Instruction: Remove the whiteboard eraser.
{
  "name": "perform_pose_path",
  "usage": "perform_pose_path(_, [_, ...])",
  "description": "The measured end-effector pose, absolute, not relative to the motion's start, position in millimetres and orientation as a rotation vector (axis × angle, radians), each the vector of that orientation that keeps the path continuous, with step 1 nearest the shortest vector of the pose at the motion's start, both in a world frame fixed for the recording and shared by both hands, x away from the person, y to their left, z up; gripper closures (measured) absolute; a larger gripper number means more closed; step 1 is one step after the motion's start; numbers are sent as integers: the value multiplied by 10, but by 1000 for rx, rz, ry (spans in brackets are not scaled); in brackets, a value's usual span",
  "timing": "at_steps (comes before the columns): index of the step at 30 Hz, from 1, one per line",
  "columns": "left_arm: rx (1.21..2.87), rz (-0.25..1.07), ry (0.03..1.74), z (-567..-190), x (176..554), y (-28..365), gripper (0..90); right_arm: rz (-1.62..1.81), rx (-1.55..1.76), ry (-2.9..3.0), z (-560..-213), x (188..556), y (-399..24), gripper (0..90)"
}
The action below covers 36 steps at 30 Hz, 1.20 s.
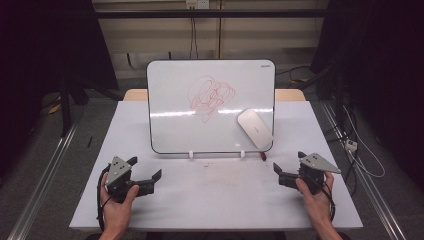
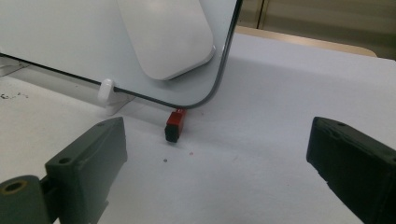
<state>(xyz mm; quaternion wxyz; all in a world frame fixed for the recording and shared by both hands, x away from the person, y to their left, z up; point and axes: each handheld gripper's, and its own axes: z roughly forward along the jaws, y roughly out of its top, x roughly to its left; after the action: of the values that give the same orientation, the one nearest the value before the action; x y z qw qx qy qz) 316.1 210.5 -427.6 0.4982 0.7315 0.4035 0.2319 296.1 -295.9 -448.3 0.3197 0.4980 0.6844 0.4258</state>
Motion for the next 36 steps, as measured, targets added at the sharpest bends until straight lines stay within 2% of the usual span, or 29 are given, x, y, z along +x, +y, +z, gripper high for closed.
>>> perform_pose_path(16, [1808,580,1003,-4326,3240,2164,46,1100,1267,1913,-4405,3053,-2842,67])
perform_pose_path(36, [1805,536,1018,-4312,3228,2107,46,1080,1184,1944,-4125,3456,-2571,77])
